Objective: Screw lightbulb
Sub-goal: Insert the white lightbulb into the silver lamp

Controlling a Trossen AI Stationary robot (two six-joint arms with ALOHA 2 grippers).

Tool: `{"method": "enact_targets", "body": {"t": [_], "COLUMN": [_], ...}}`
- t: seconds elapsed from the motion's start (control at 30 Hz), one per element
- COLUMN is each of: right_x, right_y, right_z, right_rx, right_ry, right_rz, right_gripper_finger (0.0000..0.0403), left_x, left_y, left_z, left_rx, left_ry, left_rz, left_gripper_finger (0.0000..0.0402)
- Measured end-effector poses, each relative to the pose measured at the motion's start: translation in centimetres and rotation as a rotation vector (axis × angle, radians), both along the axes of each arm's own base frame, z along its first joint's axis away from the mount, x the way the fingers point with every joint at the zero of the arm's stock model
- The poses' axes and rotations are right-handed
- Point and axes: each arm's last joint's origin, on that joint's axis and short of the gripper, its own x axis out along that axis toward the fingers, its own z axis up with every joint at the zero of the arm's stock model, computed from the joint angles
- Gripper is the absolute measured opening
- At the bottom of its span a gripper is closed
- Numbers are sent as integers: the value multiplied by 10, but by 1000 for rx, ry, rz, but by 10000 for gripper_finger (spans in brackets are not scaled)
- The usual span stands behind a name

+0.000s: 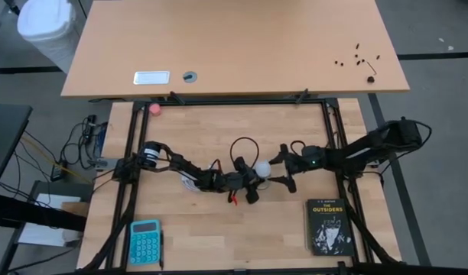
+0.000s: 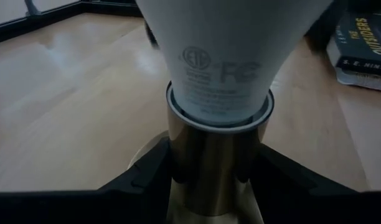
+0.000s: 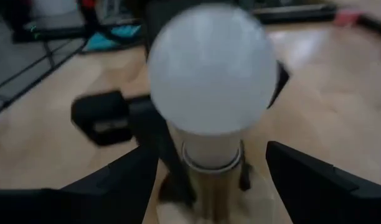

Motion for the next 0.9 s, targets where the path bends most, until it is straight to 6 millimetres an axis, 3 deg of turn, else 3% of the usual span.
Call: {"method": "enact_targets", "body": {"t": [0.4, 0.67, 0.9], "right_x": [24, 28, 45], "right_y": [-3, -15, -21], "right_z": [-4, -17, -21], "right_rx": [-94, -36, 12], "right_ry": [-54, -98, -133], "right_rz": [132, 300, 451], "right_gripper_finger": [308, 307, 307], "left_x": [0, 1, 2], "left_y": [-3, -4, -7], "left_z": [0, 1, 2], "left_rx": [2, -13, -39], "left_ry": [-3, -13, -9], "left_rz": [-29, -87, -189], "left_gripper_finger": [184, 184, 184]}}
